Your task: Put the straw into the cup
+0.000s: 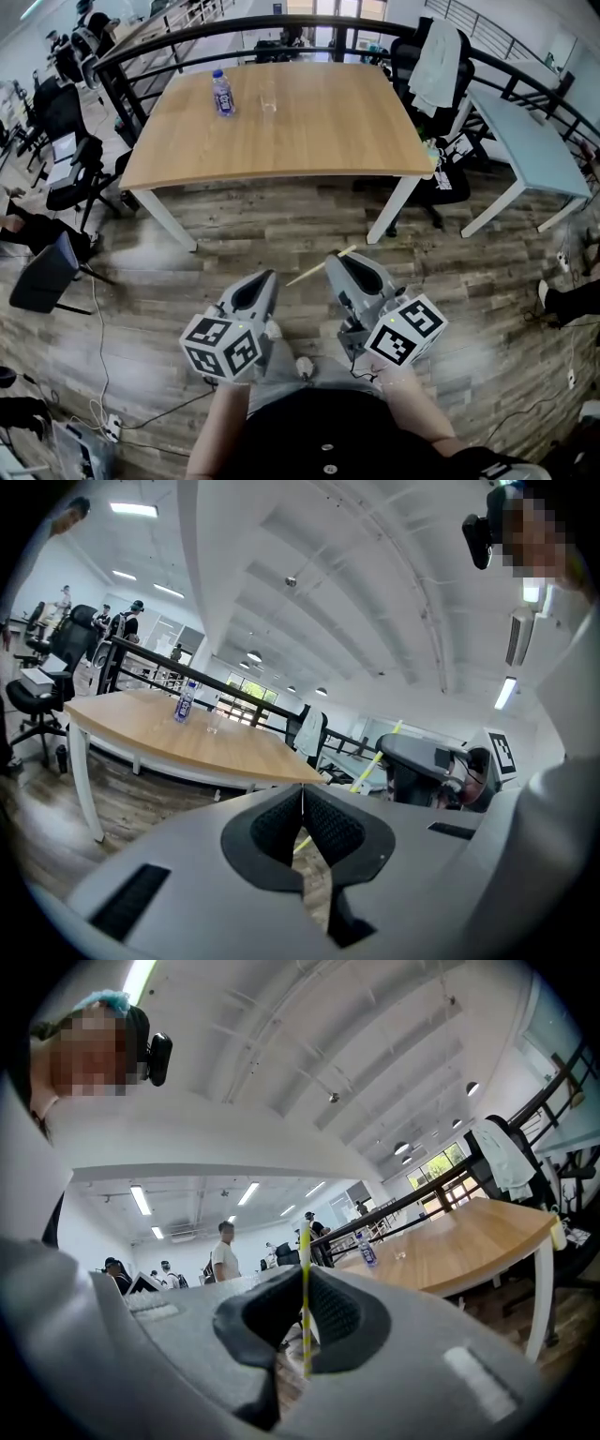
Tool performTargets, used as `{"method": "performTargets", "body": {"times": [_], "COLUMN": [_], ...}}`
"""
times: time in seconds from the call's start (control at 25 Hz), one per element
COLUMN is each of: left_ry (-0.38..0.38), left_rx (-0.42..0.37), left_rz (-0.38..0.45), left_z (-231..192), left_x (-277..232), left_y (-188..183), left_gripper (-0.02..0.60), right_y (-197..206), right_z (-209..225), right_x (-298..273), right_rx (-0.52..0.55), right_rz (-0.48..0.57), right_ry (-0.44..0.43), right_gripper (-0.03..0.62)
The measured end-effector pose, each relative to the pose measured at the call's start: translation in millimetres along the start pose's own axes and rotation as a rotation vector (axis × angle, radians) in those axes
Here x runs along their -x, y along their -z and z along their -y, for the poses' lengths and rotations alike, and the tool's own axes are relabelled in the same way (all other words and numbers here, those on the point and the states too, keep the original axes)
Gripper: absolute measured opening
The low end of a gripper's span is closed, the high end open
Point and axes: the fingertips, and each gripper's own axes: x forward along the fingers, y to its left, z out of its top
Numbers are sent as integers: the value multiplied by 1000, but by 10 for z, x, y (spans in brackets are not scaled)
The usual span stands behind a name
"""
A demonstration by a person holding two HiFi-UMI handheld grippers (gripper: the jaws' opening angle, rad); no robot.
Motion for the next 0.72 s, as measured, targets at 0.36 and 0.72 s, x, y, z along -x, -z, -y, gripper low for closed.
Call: {"method": "performTargets", "body": {"times": [0.36,0.72], "left_ry": [0,7], "left_rx": [27,16], "left_rz": [1,-23], "left_z": [-379,-1040], "left_x": [-311,-847], "left_y": [-103,-492], "left_gripper": [18,18], "right_y": [92,58], "right_z": [341,756], "right_x": [-401,-1251], "right_rx": [-17,-30], "right_rz": [-28,-29], "right_ry": [18,29], "right_gripper": [14,14]}}
